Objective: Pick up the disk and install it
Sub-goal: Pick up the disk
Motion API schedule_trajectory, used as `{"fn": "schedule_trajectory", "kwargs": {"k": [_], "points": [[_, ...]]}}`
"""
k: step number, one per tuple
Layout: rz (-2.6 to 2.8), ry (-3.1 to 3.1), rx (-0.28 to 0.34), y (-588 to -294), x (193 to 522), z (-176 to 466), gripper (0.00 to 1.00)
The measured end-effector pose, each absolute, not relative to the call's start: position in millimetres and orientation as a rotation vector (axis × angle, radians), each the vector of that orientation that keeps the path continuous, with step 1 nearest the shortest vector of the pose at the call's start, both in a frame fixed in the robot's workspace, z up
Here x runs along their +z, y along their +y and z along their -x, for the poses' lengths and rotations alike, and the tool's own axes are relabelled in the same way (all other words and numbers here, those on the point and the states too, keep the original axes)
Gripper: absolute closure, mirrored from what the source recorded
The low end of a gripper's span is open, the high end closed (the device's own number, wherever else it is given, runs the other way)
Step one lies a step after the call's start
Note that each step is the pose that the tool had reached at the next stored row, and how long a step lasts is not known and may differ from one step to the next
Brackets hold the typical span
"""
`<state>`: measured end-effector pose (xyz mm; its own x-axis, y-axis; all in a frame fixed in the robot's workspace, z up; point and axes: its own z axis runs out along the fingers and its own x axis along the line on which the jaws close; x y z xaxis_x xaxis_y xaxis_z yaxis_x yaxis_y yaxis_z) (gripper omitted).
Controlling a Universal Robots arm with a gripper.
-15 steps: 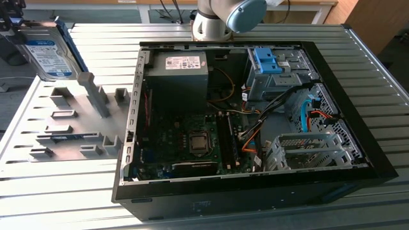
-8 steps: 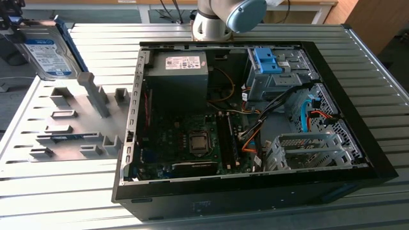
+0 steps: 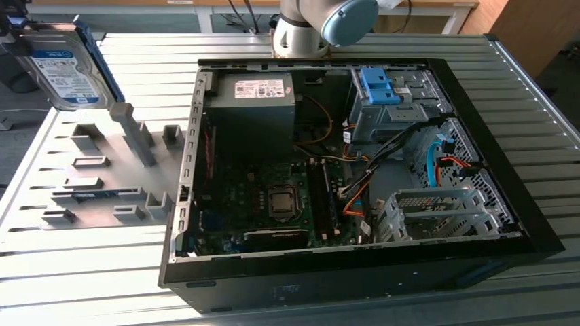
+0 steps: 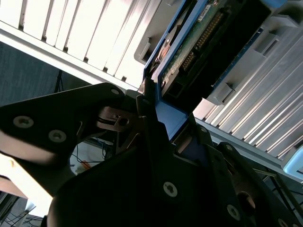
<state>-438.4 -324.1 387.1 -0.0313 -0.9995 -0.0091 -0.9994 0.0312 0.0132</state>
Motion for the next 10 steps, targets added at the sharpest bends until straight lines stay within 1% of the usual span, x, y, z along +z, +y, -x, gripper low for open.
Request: {"fn": "schedule_trajectory", "kwargs": {"k": [10], "points": [[-2.185, -2.254, -0.025, -324.1, 387.6, 438.4, 0.64]]}}
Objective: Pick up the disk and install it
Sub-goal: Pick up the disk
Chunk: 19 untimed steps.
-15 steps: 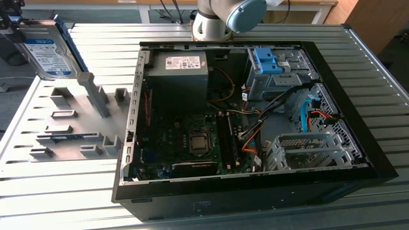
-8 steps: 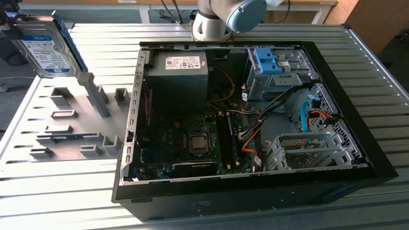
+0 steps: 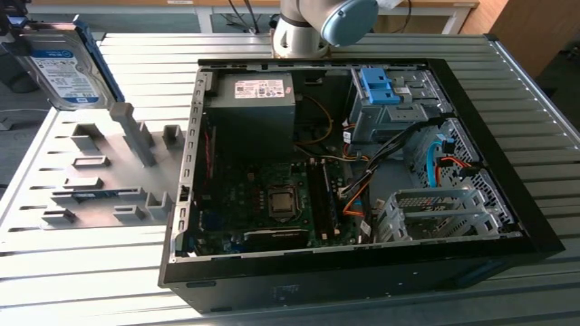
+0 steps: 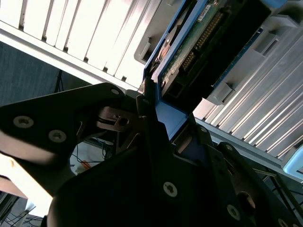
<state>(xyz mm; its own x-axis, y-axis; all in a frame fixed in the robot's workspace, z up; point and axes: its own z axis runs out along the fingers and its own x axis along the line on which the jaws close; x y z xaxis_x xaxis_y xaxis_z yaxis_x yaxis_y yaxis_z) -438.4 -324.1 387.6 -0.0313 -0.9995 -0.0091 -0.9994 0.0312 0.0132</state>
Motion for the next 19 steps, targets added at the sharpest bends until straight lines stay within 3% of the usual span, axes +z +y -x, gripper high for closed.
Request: {"fn": "schedule_trajectory", "kwargs": {"k": [19], "points": [[-2.184, -2.254, -0.025, -324.1, 397.5, 438.3, 0.64]]}}
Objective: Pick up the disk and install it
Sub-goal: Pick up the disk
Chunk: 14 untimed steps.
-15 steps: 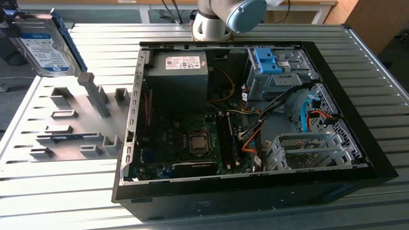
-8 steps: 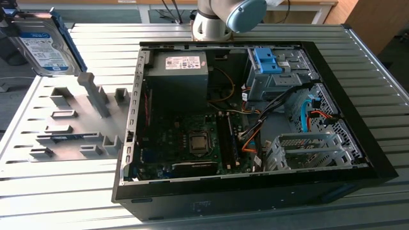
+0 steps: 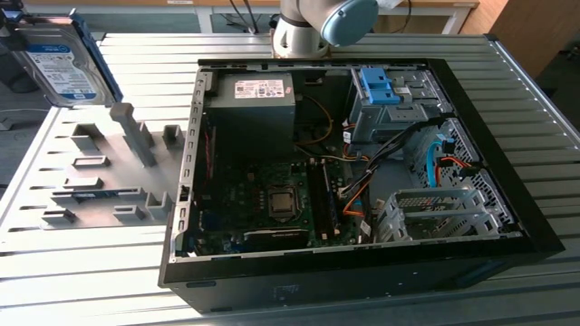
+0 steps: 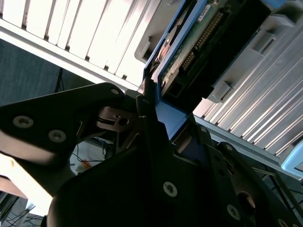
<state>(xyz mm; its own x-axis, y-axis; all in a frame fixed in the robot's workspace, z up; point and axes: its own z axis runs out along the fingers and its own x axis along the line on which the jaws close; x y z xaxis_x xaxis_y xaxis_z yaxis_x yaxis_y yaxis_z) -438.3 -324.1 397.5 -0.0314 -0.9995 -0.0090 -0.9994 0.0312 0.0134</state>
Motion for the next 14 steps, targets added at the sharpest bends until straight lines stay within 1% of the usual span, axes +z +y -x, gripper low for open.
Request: {"fn": "schedule_trajectory", "kwargs": {"k": [14], "points": [[-2.185, -2.254, -0.025, -324, 423, 438, 0.64]]}}
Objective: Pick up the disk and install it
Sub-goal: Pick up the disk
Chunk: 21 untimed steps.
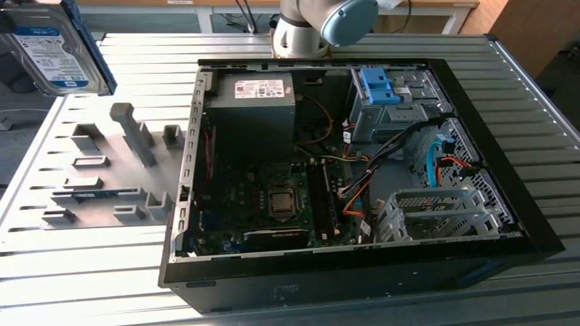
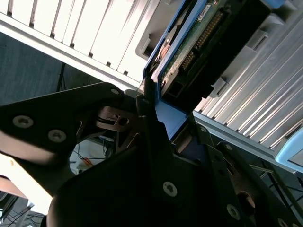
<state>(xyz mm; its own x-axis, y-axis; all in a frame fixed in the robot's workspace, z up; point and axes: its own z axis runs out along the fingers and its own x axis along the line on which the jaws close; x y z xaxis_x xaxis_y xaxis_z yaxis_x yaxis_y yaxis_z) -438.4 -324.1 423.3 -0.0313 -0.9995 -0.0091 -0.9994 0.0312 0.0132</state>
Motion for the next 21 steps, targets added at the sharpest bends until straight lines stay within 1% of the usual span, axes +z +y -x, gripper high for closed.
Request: {"fn": "schedule_trajectory", "kwargs": {"k": [21], "points": [[-2.185, -2.254, -0.025, -324, 465, 438, 0.64]]}}
